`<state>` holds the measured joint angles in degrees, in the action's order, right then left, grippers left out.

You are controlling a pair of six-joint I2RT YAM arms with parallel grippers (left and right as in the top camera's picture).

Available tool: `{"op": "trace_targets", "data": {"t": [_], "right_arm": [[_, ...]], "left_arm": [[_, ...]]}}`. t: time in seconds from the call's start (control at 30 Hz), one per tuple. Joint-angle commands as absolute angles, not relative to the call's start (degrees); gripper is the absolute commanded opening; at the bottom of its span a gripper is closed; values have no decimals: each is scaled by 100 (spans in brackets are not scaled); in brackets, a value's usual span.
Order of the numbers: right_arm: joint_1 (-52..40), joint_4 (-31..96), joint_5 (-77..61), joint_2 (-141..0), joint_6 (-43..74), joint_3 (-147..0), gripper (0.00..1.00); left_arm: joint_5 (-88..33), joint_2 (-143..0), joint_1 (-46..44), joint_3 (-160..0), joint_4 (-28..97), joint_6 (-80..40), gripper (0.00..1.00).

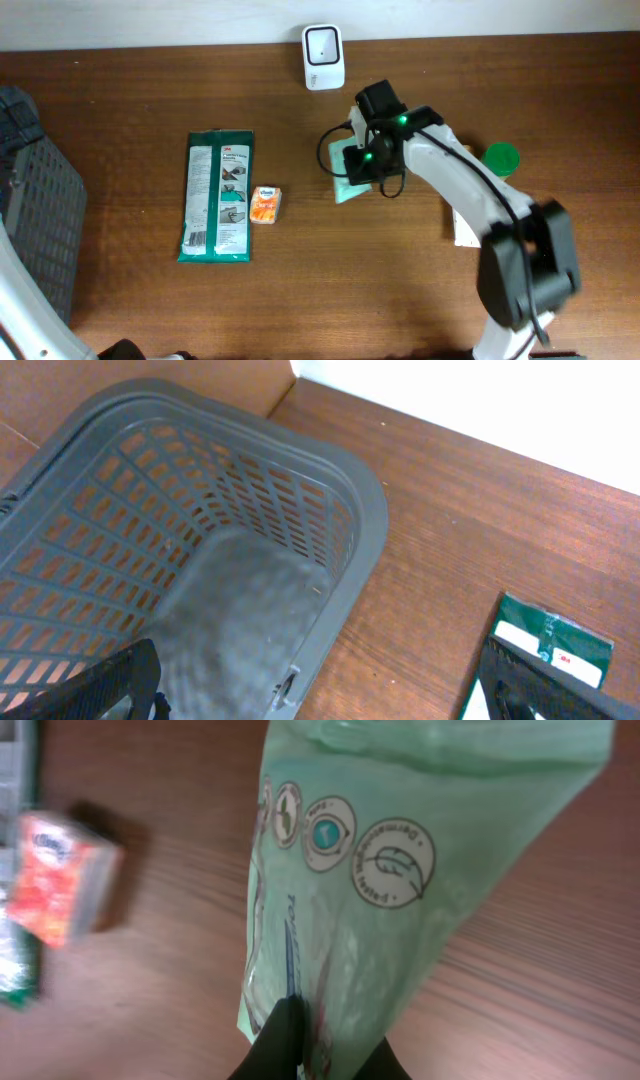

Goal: Scan the item barcode
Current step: 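Grasp the mint tissue pack with the right gripper, then carry the mint tissue pack up to the scanner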

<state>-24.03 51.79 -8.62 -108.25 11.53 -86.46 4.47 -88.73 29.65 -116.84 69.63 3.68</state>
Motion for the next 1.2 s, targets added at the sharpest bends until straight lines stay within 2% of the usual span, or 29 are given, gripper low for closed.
{"op": "trace_targets", "data": {"t": [0.0,0.07,0.2,0.23,0.3,0.33,0.4,0.47,0.6,0.63,0.67,0.73,0.77,0.93,1.07,1.17], "right_arm": [[-3050,5870,2753,-10840,1205,-8678,4],[-3347,6289,4069,-11375,1470,-8678,4],[-3538,6263,3636,-11839,1680,-8678,4],[-3673,6265,3356,-11850,1535,-8678,9],[-3944,6228,2978,-11850,1199,-8678,37],[-4088,6206,2580,-11850,945,-8678,43],[-4322,6051,2073,-11850,919,-8678,52],[-4338,5822,1470,-11850,670,-8680,53],[-3854,5828,832,-11666,1352,-9087,52],[-3426,5822,56,-11493,1441,-9279,49],[-3089,5824,-1011,-11472,1378,-9389,42],[-2849,5819,-2132,-11491,1382,-9247,18],[-2867,5771,-2255,-11496,1409,-9137,18],[-2954,5645,-2126,-11754,1601,-8532,18],[-2703,6141,-196,-11771,1767,-8401,18],[-2045,6025,-38,-11769,1632,-8536,18]], "left_arm": [[427,-8860,2978,-11692,6954,440,99],[427,-8860,2978,-11692,6954,440,99],[427,-8860,2978,-11692,6954,440,99],[427,-8860,2978,-11692,6954,440,99],[425,-8860,2978,-11692,6954,438,99],[427,-8860,2978,-11692,6954,440,99],[427,-8860,2978,-11692,6954,440,99],[425,-8860,2978,-11692,6954,440,99],[427,-8860,2978,-11692,6954,440,99],[427,-8860,2978,-11692,6954,440,99],[427,-8860,2978,-11692,6954,440,99],[427,-8860,2978,-11692,6954,440,99],[425,-8860,2978,-11692,6954,438,99],[427,-8860,2978,-11692,6954,438,99],[427,-8860,2978,-11692,6954,440,99],[427,-8860,2978,-11692,6954,440,99]]}}
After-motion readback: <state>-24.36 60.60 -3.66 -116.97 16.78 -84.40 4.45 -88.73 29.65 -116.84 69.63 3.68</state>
